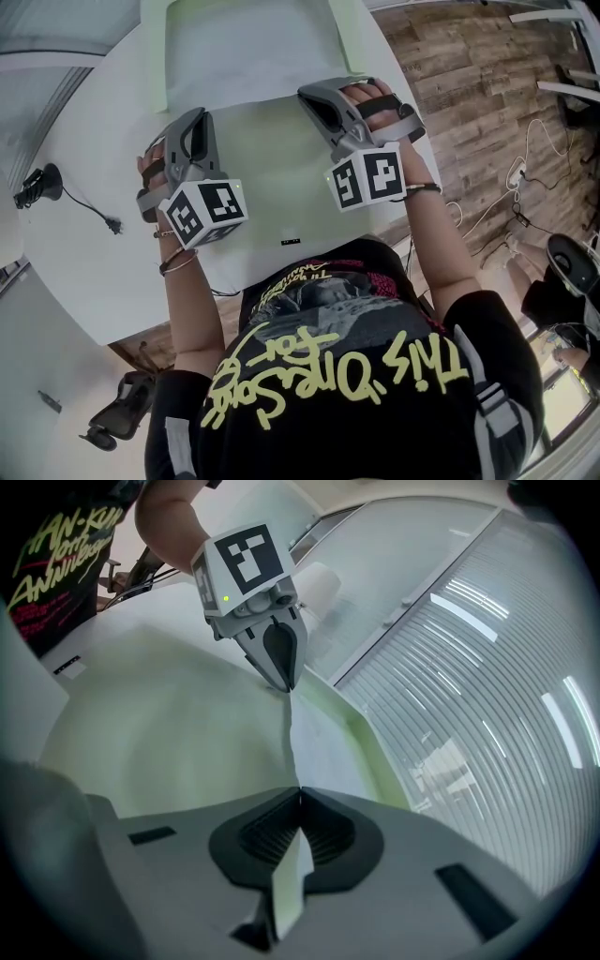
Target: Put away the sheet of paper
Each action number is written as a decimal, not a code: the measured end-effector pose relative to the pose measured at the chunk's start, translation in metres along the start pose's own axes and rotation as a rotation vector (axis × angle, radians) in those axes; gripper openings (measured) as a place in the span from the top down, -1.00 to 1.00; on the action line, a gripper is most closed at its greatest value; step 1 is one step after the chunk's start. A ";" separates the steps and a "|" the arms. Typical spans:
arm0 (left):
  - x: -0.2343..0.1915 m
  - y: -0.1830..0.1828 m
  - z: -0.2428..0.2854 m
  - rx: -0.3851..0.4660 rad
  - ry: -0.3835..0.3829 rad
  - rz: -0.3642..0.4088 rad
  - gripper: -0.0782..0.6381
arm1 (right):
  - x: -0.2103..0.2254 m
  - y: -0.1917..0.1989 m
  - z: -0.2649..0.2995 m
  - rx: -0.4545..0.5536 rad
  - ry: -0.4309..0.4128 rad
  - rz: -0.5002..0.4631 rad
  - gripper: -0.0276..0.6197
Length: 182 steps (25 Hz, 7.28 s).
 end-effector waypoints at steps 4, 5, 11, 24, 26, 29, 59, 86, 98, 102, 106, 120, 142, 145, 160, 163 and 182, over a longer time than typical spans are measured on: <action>-0.003 -0.001 0.003 0.001 -0.004 -0.001 0.76 | 0.004 0.000 0.002 -0.001 0.012 0.004 0.89; -0.003 -0.002 0.003 0.001 -0.003 -0.001 0.76 | 0.004 0.000 0.002 -0.004 0.015 0.004 0.89; -0.007 -0.001 0.006 0.002 -0.010 0.003 0.76 | 0.007 -0.001 0.005 -0.012 0.033 0.015 0.89; -0.014 -0.004 0.013 0.012 -0.020 0.004 0.76 | 0.017 -0.004 0.009 -0.036 0.076 0.029 0.89; -0.017 -0.005 0.014 0.014 -0.026 0.003 0.76 | 0.019 -0.005 0.010 -0.038 0.081 0.030 0.89; -0.019 -0.005 0.014 0.014 -0.035 0.002 0.76 | 0.021 -0.006 0.011 -0.039 0.087 0.031 0.89; -0.038 -0.011 0.024 0.007 -0.092 -0.061 0.76 | 0.038 -0.013 0.019 -0.060 0.133 0.042 0.89; -0.039 -0.013 0.030 0.014 -0.100 -0.095 0.76 | 0.048 -0.010 0.027 -0.058 0.139 0.141 0.88; -0.037 -0.011 0.026 -0.002 -0.093 -0.070 0.67 | 0.043 -0.009 0.027 -0.061 0.081 0.168 0.71; -0.031 -0.010 0.023 -0.018 -0.080 -0.054 0.63 | 0.040 -0.006 0.024 -0.076 0.079 0.173 0.68; -0.027 -0.009 0.020 -0.027 -0.078 -0.048 0.59 | 0.036 -0.005 0.021 -0.082 0.077 0.175 0.67; -0.019 -0.006 0.008 -0.043 -0.083 -0.067 0.52 | 0.024 -0.005 0.011 -0.098 0.061 0.190 0.61; -0.006 -0.011 -0.026 -0.024 -0.128 -0.125 0.52 | 0.008 -0.017 -0.019 -0.063 0.093 0.215 0.59; -0.002 -0.011 -0.032 -0.022 -0.133 -0.139 0.52 | 0.004 -0.017 -0.023 -0.054 0.092 0.223 0.59; 0.009 -0.019 -0.061 0.012 -0.162 -0.292 0.52 | -0.003 -0.023 -0.056 0.043 0.099 0.286 0.59; 0.013 -0.025 -0.066 0.016 -0.172 -0.307 0.52 | -0.004 -0.021 -0.064 0.067 0.099 0.307 0.59; 0.025 -0.058 -0.106 0.098 -0.312 -0.549 0.52 | 0.011 -0.017 -0.104 0.303 0.056 0.494 0.59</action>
Point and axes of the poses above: the fingertips, and each gripper's own axes: z forward along the fingers, x to its right, y out of its underside, the point moved 8 cm from there along -z, backward along the fingers, and after that the axes turned 9 degrees about z, right-handed, at the moved point
